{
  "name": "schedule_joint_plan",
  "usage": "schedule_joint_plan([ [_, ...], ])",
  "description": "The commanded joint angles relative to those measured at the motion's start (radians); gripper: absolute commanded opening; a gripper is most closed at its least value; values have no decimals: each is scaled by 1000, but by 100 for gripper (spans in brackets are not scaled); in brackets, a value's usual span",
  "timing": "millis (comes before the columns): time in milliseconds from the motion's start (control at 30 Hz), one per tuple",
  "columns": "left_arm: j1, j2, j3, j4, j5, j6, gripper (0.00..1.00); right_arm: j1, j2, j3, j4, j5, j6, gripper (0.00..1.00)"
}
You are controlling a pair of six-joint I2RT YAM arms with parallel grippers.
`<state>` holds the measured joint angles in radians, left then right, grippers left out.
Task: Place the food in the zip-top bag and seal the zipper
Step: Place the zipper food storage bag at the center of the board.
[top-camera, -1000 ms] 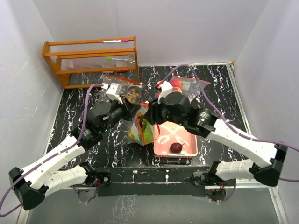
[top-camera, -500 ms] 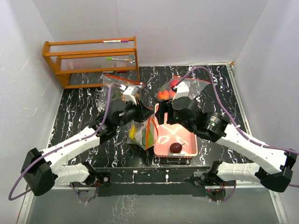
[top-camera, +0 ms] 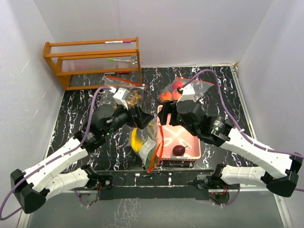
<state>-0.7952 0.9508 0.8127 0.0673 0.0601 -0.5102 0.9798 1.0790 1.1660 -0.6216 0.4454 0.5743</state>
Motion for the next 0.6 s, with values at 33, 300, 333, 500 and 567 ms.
schedule_joint_plan([
  [33,-1,-97,78,-135,-121,133,97,3,-37,-7,67,-20,-13,74],
  [300,1,-100,86,-166,-197,241,89,3,-30,-117,89,-176,5,71],
  [333,1,-101,87,-158,-187,257,88,3,-37,-131,95,-178,8,71],
  [500,1,-106,90,-126,-149,338,75,3,-78,-202,171,-199,-6,70],
  [567,0,-102,91,-127,-143,356,73,1,-83,-232,221,-231,-21,69],
])
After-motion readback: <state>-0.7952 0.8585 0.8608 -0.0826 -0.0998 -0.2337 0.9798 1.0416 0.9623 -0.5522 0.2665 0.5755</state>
